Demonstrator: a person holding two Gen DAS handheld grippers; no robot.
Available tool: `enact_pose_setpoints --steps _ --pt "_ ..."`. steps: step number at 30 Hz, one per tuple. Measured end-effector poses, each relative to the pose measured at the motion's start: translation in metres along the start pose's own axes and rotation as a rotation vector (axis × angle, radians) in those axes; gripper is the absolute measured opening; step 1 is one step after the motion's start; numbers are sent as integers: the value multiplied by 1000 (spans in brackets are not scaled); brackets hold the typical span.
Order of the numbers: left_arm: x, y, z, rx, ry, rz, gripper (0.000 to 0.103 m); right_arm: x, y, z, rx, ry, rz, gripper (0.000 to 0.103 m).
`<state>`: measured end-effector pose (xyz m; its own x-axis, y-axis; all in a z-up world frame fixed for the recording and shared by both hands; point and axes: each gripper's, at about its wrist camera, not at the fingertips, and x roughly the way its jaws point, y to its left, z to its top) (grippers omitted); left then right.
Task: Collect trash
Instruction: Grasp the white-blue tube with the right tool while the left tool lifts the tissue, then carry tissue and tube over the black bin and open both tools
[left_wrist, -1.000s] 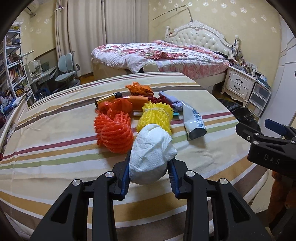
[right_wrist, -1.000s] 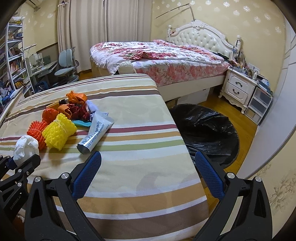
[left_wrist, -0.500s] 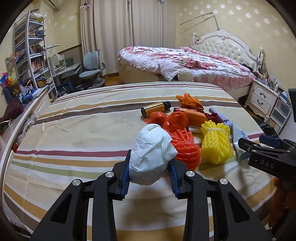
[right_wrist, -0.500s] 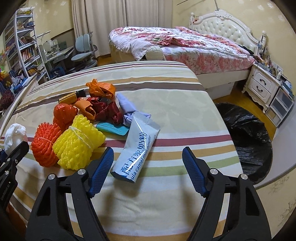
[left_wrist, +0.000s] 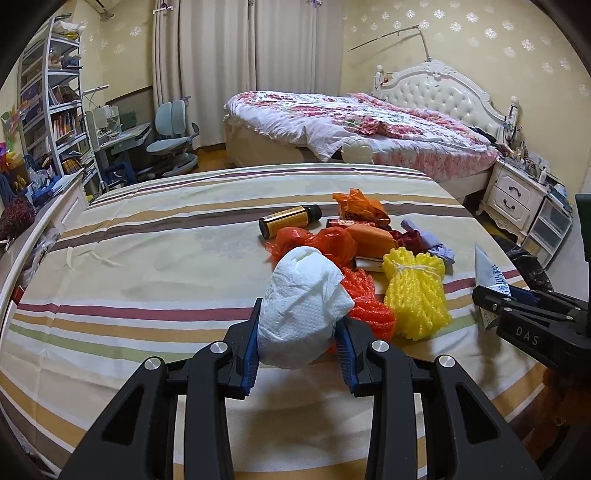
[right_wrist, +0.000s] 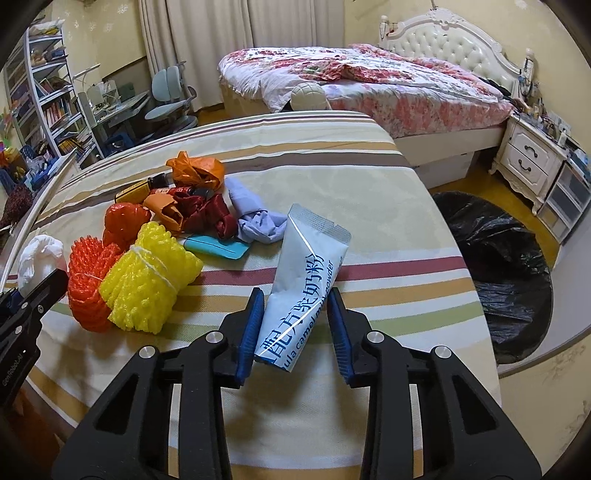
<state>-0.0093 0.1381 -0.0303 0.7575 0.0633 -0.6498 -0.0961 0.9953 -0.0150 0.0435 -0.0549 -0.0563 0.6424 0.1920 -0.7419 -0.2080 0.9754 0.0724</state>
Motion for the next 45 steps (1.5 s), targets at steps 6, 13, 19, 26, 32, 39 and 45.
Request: enact_pose_setpoints --steps 6,13,19,26,32,39,45 --pt "-10 -17 6 12 -21 -34 36 -23 -31 -2 51 -41 -15 34" --pt "-15 -17 9 -6 -25 -25 36 -33 -49 -4 59 -67 -56 34" --pt "-29 -26 14 3 -58 -46 36 -41 -56 -6 66 -85 -64 34" --pt "-39 -54 26 43 -97 -116 36 -60 -72 3 72 -145 -102 34" --pt "-29 -95 39 90 -119 -192 36 -62 -104 9 106 -163 -147 34" --pt "2 -154 51 160 -98 -268 36 -47 -150 13 155 -146 -199 34" --pt "37 -199 57 204 -58 -304 36 -28 -189 17 199 -117 -228 34"
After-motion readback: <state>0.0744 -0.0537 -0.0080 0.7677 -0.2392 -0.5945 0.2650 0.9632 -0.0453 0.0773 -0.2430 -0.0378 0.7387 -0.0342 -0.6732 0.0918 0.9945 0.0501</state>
